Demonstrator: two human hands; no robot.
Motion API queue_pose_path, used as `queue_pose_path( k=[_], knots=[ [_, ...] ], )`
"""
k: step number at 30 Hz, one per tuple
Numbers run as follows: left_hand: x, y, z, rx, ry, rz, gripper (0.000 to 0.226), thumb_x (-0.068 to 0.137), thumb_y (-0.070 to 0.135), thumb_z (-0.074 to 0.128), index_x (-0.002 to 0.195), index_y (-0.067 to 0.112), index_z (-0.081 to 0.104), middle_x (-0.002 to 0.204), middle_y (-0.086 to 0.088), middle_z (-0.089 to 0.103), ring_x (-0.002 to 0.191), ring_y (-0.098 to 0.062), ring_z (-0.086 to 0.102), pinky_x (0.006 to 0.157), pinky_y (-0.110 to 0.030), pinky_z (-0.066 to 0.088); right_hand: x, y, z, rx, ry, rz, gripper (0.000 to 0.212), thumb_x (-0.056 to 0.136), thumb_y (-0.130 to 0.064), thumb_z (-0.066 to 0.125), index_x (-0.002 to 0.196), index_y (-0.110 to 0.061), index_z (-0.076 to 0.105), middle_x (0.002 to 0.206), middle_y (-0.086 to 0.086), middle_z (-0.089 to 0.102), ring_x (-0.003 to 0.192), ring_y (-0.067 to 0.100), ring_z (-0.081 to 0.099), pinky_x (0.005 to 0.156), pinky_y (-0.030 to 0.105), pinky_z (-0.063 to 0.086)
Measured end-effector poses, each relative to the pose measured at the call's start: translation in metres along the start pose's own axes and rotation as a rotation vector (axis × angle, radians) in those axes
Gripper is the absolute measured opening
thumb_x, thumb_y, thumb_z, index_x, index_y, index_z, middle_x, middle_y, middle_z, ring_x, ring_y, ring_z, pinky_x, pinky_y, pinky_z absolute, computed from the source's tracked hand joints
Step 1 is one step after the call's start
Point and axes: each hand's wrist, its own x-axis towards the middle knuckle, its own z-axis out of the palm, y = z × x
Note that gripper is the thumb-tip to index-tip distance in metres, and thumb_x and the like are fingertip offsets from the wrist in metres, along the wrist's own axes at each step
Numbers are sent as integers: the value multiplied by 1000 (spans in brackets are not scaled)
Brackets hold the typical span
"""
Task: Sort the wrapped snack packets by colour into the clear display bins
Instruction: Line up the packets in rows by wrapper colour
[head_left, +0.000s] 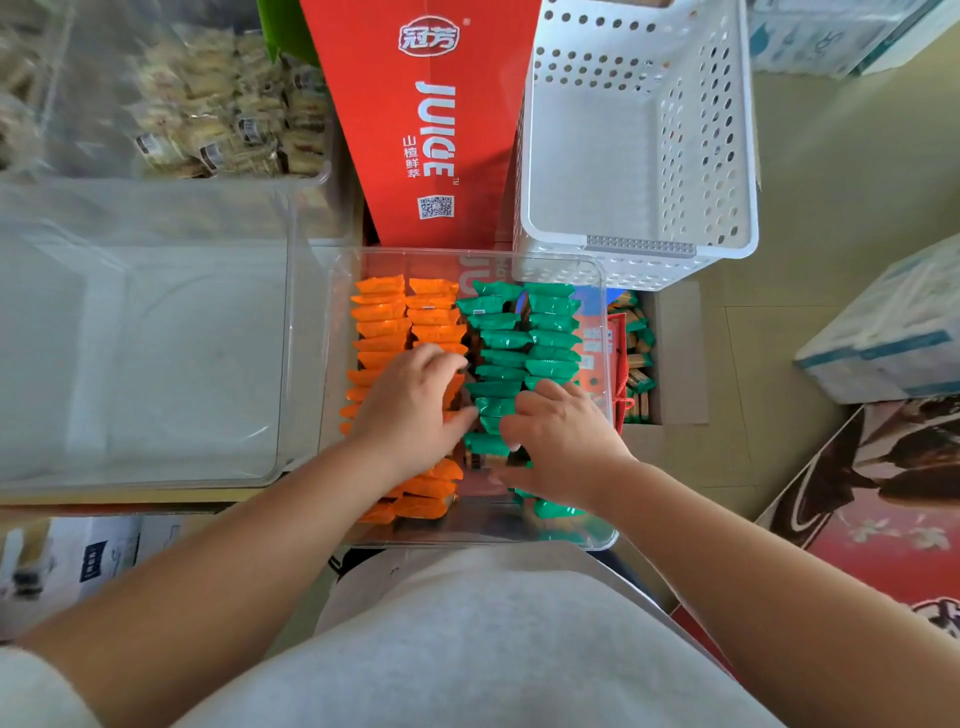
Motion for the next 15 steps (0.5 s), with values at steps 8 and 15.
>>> queue_pose_path(
  k=[8, 15],
  knots=[
    [46, 13, -6, -347, -78, -301, 49, 96, 18, 62, 143, 17, 48, 138, -1, 56, 88, -20, 63, 81, -36, 52, -15, 10, -7, -233, -313, -239, 28, 93, -56, 53, 103, -41, 75, 133, -7, 48, 135, 30, 29, 111, 53, 16],
    [62, 28, -4, -719, -90, -606, 48, 97, 18, 55, 144, 21, 46, 144, 1, 50, 126, -23, 50, 104, -42, 45, -28, 34, -7, -180, -108, -256, 17, 85, -44, 68, 100, -41, 72, 113, -8, 63, 122, 30, 49, 106, 55, 27]
  ],
)
